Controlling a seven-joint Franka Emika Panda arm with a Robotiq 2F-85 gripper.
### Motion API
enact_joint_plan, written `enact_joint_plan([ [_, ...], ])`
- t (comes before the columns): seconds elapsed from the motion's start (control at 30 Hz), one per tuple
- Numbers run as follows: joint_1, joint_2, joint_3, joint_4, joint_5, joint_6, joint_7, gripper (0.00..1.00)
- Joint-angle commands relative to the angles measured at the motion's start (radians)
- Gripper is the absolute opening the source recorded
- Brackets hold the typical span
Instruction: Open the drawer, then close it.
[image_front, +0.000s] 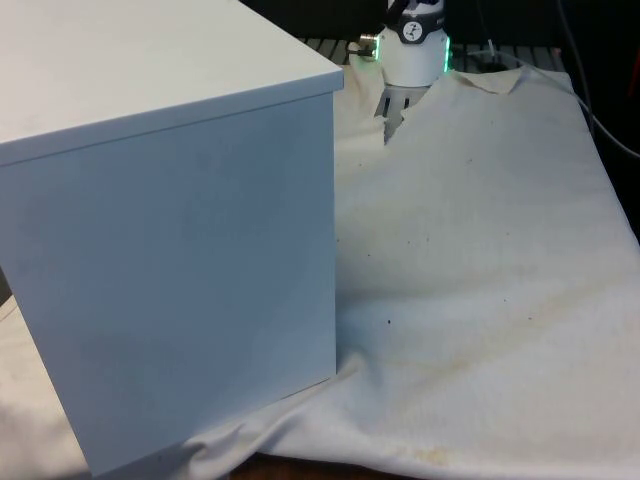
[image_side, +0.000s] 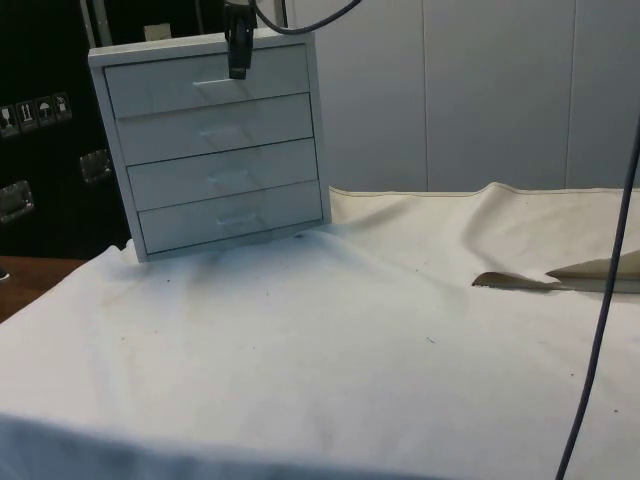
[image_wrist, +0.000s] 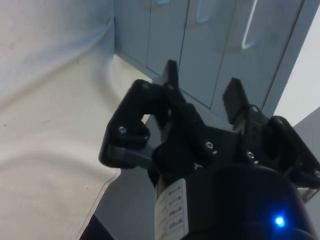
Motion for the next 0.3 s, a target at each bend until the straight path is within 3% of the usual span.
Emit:
enact_joint_plan([
  [0.0, -0.001, 0.003, 0.0, 0.004, -0.007, -0.002, 0.0, 0.55],
  [0.1, -0.001, 0.004, 0.0, 0.005, -0.006, -0.002, -0.001, 0.75],
  [0.17, -0.001, 0.003, 0.0, 0.004, -0.006, -0.002, 0.0, 0.8],
  [0.27, -0.001, 0.003, 0.0, 0.004, -0.003, -0.001, -0.001, 0.96],
])
